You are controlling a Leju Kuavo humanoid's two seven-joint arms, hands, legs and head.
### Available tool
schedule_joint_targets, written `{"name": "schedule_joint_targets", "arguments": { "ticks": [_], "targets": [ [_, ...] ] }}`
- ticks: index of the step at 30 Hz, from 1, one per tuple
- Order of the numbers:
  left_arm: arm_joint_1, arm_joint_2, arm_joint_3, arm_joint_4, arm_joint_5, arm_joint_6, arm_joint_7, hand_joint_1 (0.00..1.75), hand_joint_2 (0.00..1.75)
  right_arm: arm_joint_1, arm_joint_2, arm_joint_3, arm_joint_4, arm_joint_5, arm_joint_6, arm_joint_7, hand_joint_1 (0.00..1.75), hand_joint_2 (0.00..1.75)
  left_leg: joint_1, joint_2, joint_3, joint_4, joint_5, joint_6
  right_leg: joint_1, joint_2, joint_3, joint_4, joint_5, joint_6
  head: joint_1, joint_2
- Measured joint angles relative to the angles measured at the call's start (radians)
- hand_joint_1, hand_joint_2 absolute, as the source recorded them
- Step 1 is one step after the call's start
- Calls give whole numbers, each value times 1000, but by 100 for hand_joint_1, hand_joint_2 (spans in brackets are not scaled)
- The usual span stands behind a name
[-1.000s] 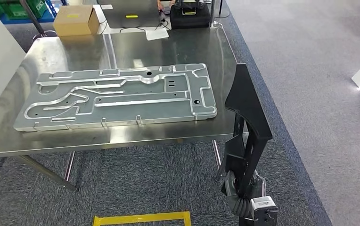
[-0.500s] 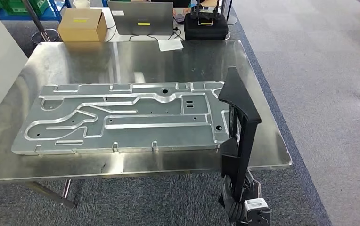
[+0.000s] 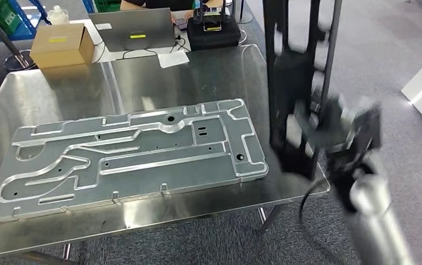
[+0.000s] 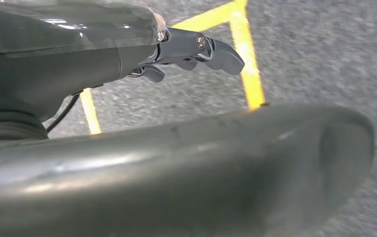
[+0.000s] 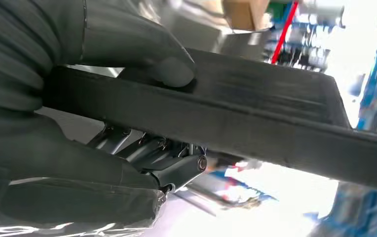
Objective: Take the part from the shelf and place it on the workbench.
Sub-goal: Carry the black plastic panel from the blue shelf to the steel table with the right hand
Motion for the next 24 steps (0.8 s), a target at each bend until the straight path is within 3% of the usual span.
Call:
{"name": "schedule_joint_targets", "arguments": {
  "ticks": [2, 4, 6, 9, 10, 12, 13, 14, 15, 17, 19, 22, 24],
  "targets": [
    [2, 6, -1, 0, -6, -2, 13, 0, 0, -285, -65, -4, 114, -60, 74, 85, 175, 175, 7, 7, 18, -104, 86, -5, -8, -16, -15, 28, -7, 18, 0, 0],
    [4, 8, -3, 0, -13, -3, 20, 0, 0, -495, -97, 6, 204, -65, 81, 130, 175, 175, 6, 14, 26, -169, 116, 6, -8, -40, -25, 52, -16, 38, 1, 0],
    [11, 9, -6, 0, -16, -5, 25, 0, 0, -627, -110, 26, 255, -57, 69, 161, 175, 175, 0, 11, 19, -174, 120, 24, -7, -59, -24, 59, -22, 56, 2, 0],
    [18, 8, -8, 0, -17, -10, 30, 0, 0, -716, -120, 69, 286, -47, 48, 183, 175, 175, 9, 4, 39, -195, 153, 45, -9, -65, -23, 77, -40, 72, 4, 0],
    [17, 7, -9, 0, -17, -12, 31, 0, 0, -729, -125, 81, 292, -46, 42, 182, 175, 175, 12, 2, 49, -203, 156, 49, -10, -61, -39, 113, -59, 76, 5, 0],
    [15, 4, -13, 0, -20, -13, 31, 0, 0, -735, -138, 99, 303, -43, 31, 175, 175, 175, 11, -1, 62, -211, 152, 54, -10, -53, -103, 230, -103, 80, 6, 0],
    [15, 4, -15, 0, -21, -14, 31, 0, 0, -731, -143, 107, 309, -38, 25, 171, 175, 175, 10, -3, 69, -212, 147, 55, -9, -50, -135, 279, -111, 82, 6, 0],
    [15, 3, -16, 0, -22, -13, 32, 0, 0, -723, -147, 115, 315, -31, 21, 168, 175, 175, 9, -6, 77, -212, 139, 56, -9, -49, -154, 298, -101, 82, 6, 0],
    [15, 3, -18, 0, -23, -13, 33, 0, 0, -715, -148, 124, 324, -19, 19, 167, 175, 175, 8, -8, 87, -212, 130, 56, -9, -48, -156, 280, -73, 80, 6, 0],
    [14, 2, -19, 0, -25, -12, 36, 0, 0, -703, -145, 148, 350, 18, 21, 166, 175, 175, 8, -13, 108, -213, 109, 52, -7, -46, -114, 162, 7, 72, 6, 0],
    [12, 2, -21, 0, -27, -11, 39, 0, 0, -699, -140, 165, 372, 49, 26, 166, 175, 175, 9, -14, 118, -215, 95, 48, -5, -43, -76, 74, 49, 66, 6, 0],
    [12, 2, -21, 0, -28, -10, 40, 0, 0, -698, -137, 170, 381, 62, 27, 165, 175, 175, 9, -15, 119, -217, 92, 46, -5, -41, -71, 64, 45, 64, 5, 0],
    [6, 3, -22, 0, -34, -10, 44, 0, 0, -694, -110, 194, 419, 135, 20, 160, 175, 175, 9, -13, 124, -222, 88, 38, 0, -40, -63, 58, 29, 56, 5, 0]
  ]
}}
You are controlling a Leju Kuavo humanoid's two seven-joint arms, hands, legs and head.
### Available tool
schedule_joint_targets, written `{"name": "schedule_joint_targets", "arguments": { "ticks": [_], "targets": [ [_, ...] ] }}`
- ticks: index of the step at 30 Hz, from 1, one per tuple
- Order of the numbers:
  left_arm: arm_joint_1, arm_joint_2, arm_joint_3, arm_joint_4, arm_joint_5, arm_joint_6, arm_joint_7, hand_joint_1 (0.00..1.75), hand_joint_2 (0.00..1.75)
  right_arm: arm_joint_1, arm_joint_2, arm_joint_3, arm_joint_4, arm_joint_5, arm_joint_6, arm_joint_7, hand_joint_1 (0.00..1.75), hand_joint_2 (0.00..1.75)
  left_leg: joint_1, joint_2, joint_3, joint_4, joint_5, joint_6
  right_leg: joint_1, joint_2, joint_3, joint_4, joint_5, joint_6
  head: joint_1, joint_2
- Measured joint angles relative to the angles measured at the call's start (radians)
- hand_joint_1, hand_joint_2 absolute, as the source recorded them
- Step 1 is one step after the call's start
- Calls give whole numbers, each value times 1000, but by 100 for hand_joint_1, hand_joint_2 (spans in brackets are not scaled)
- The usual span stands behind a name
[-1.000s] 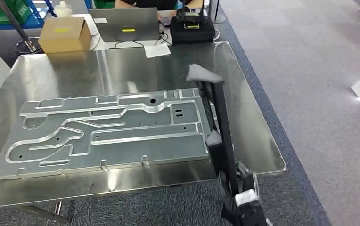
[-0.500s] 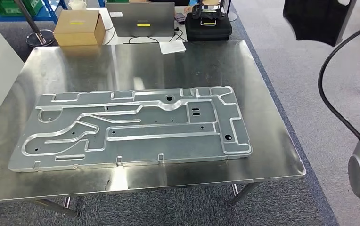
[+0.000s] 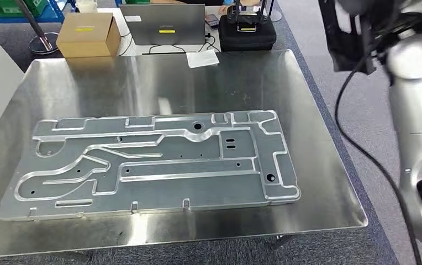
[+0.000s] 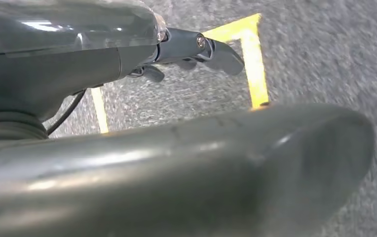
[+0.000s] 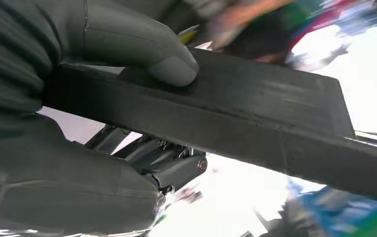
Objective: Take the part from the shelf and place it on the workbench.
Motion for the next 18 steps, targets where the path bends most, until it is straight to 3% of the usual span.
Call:
{"name": "schedule_joint_targets", "arguments": {
  "ticks": [2, 3, 4, 5, 7, 8, 9, 11, 12, 13, 16, 18],
  "targets": [
    [-18, 4, -12, 0, -24, 1, 11, 0, 0, 33, 109, 68, 141, 260, -71, 7, 175, 175, -3, 6, 15, -3, -15, -18, 2, 2, 24, -17, -25, -22, 0, 0],
    [-27, 6, -21, 0, -38, 1, 16, 0, 0, 60, 178, 108, 228, 406, -114, 17, 175, 175, -3, 8, 4, 27, -29, -25, 2, 3, 37, -23, -35, -33, -1, 0],
    [-35, 9, -32, 0, -54, 0, 23, 0, 0, 94, 253, 151, 325, 555, -157, 28, 175, 175, -5, 9, -24, 80, -49, -30, 1, 3, 53, -31, -46, -43, -1, 0],
    [-39, 10, -41, 0, -65, -1, 28, 0, 0, 128, 312, 187, 401, 648, -176, 35, 175, 175, -4, 9, -75, 157, -67, -32, 4, 3, 65, -35, -55, -49, -1, 0],
    [-42, 11, -57, 0, -82, -4, 40, 0, 0, 205, 401, 241, 519, 742, -186, 37, 175, 175, -5, 9, -170, 257, -66, -32, 10, 3, 84, -35, -71, -54, -1, 0],
    [-43, 11, -66, 0, -89, -4, 46, 0, 0, 244, 441, 261, 569, 768, -187, 34, 175, 175, -7, 9, -196, 254, -34, -30, 14, 3, 93, -33, -80, -55, -1, 0],
    [-43, 12, -74, 0, -95, -4, 53, 0, 0, 276, 479, 275, 614, 788, -188, 32, 175, 175, -9, 9, -203, 215, 16, -25, 17, 3, 103, -31, -89, -56, -1, 0],
    [-44, 14, -88, 0, -104, -4, 65, 0, 0, 314, 544, 296, 689, 815, -186, 26, 175, 175, -17, 10, -186, 91, 119, -8, 25, 2, 118, -27, -106, -56, 0, 0],
    [-46, 15, -94, 0, -107, -4, 69, 0, 0, 319, 572, 304, 720, 825, -182, 24, 175, 175, -20, 10, -173, 42, 145, -1, 27, 3, 122, -25, -111, -55, 0, 0],
    [-47, 16, -100, 0, -110, -5, 73, 0, 0, 320, 593, 310, 748, 832, -177, 22, 175, 175, -22, 11, -162, 13, 155, 0, 29, 5, 124, -25, -116, -54, 1, 0],
    [-52, 14, -116, 0, -113, -7, 81, 0, 0, 312, 643, 320, 809, 850, -159, 8, 175, 175, -20, 17, -141, -5, 144, -11, 29, 15, 133, -27, -121, -55, 2, 0],
    [-58, 14, -123, 0, -105, -7, 80, 0, 0, 309, 672, 326, 835, 855, -150, -7, 175, 175, -20, 21, -131, -5, 138, -9, 28, 19, 143, -31, -124, -51, 2, 0]
  ]
}}
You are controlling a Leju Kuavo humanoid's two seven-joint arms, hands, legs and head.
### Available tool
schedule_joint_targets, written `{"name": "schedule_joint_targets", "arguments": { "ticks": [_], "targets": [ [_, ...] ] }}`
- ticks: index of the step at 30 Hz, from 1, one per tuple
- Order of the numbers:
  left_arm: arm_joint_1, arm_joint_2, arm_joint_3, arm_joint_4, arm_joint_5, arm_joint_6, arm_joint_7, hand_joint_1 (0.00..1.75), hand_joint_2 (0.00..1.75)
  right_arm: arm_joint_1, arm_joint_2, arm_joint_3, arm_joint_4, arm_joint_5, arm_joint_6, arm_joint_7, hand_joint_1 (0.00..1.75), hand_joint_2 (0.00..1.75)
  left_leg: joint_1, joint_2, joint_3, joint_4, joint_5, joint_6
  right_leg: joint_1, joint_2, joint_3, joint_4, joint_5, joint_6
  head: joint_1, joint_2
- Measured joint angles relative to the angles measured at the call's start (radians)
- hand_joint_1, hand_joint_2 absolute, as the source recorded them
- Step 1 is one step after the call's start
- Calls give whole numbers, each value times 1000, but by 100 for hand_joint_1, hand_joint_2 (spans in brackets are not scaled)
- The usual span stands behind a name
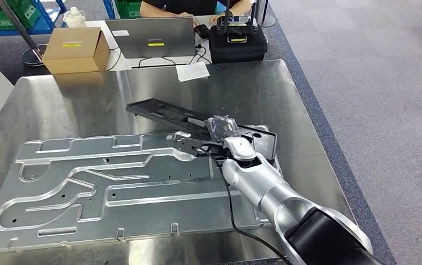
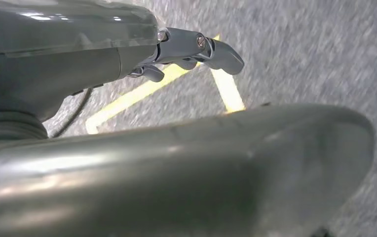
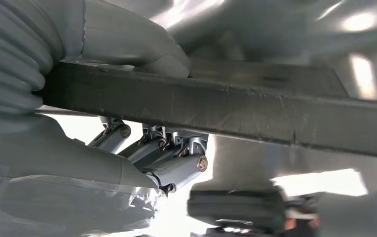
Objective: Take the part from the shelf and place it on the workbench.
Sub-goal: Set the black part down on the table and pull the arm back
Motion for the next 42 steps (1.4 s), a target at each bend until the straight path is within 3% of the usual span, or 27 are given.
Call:
{"name": "schedule_joint_targets", "arguments": {
  "ticks": [6, 20, 25, 29, 32, 36, 42],
  "targets": [
    [-11, -4, -2, 0, 45, -21, -52, 0, 0, 0, 54, 6, 36, 0, 9, -16, 175, 175, 0, -1, 16, 0, -9, 4, 0, -2, 18, -3, -8, 5, 0, 0],
    [-20, -6, 10, 0, 126, -59, -173, 0, 0, 29, 55, -23, 64, 47, -50, -32, 175, 175, 1, -3, 31, -1, -14, 3, 5, -6, 34, -5, -15, 2, 0, 0],
    [-33, -13, 5, 0, 126, -39, -273, 0, 0, 28, 57, -25, 64, 90, -80, -30, 175, 175, 1, -6, 30, -1, -14, 3, 4, -9, 35, -5, -15, 2, 0, 0],
    [-47, -19, -4, 0, 115, -61, -255, 0, 0, 24, 73, -18, 55, 88, -36, -7, 175, 175, 0, -6, 29, -1, -14, 3, 4, -8, 33, -5, -14, 2, 0, 0],
    [-55, -22, -23, 0, 103, -68, -237, 0, 0, 19, 83, 37, 18, -18, 8, 37, 175, 175, 1, -4, 28, -1, -14, 2, 4, -5, 32, -5, -14, 3, 0, 0],
    [-68, -30, -49, 0, 108, -67, -228, 0, 0, 6, 89, 180, -16, -188, 11, 75, 175, 175, 1, -2, 29, -3, -15, 2, 4, -2, 30, -5, -15, 2, 0, 0],
    [-67, -37, -75, 0, 117, -51, -213, 0, 0, 1, 92, 302, -14, -271, -30, 63, 175, 175, 1, -2, 29, -8, -16, 0, 5, -3, 29, -8, -17, 0, 0, 0]
  ]
}}
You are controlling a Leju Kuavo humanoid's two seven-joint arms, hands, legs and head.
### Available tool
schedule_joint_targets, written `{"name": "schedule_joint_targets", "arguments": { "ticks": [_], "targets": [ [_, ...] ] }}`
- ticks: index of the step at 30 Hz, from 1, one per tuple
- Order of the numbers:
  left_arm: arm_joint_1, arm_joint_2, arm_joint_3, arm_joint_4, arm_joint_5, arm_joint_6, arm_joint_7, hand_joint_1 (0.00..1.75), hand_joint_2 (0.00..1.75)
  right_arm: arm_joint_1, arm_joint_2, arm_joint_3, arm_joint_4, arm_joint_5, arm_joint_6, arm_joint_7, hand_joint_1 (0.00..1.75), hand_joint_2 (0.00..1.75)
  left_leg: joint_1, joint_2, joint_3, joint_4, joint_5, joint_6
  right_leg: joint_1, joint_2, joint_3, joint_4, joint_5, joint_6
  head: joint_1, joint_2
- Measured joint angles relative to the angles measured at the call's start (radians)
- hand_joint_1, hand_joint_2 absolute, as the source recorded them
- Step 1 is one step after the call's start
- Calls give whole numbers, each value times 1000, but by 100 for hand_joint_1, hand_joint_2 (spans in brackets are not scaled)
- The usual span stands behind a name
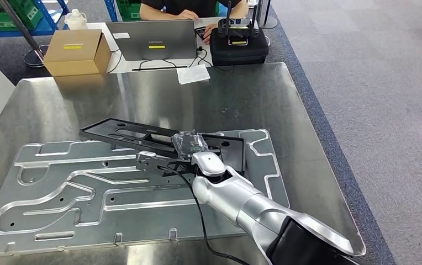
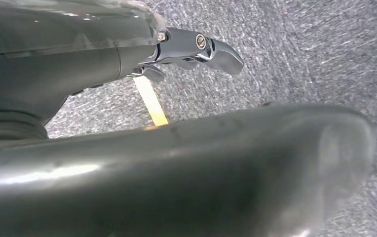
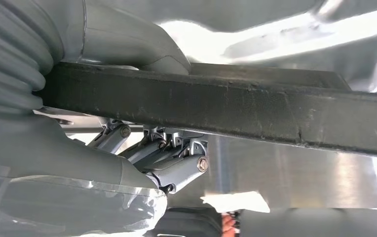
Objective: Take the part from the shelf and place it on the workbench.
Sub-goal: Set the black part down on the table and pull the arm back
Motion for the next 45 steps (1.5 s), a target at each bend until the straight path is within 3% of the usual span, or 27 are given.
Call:
{"name": "schedule_joint_targets", "arguments": {
  "ticks": [15, 24, 45],
  "targets": [
    [10, -8, -13, 0, 50, 3, 11, 0, 0, -65, 3, 124, -1, -50, -24, 38, 175, 175, 0, -1, -1, -1, -1, -1, 0, -2, -1, -1, -2, -2, 0, 0],
    [17, -20, -17, 0, 70, 6, 13, 0, 0, -158, 3, 64, 9, -5, 11, 27, 175, 175, 0, -6, -5, -1, 0, -1, 0, -6, -4, -1, -2, -2, 0, 0],
    [9, -48, -52, 0, 84, 24, 36, 0, 0, -90, 3, -11, 76, 122, 60, 32, 175, 175, 0, -7, -6, -1, 0, -1, 0, -7, -5, -1, -2, -1, 0, 0]
  ]
}}
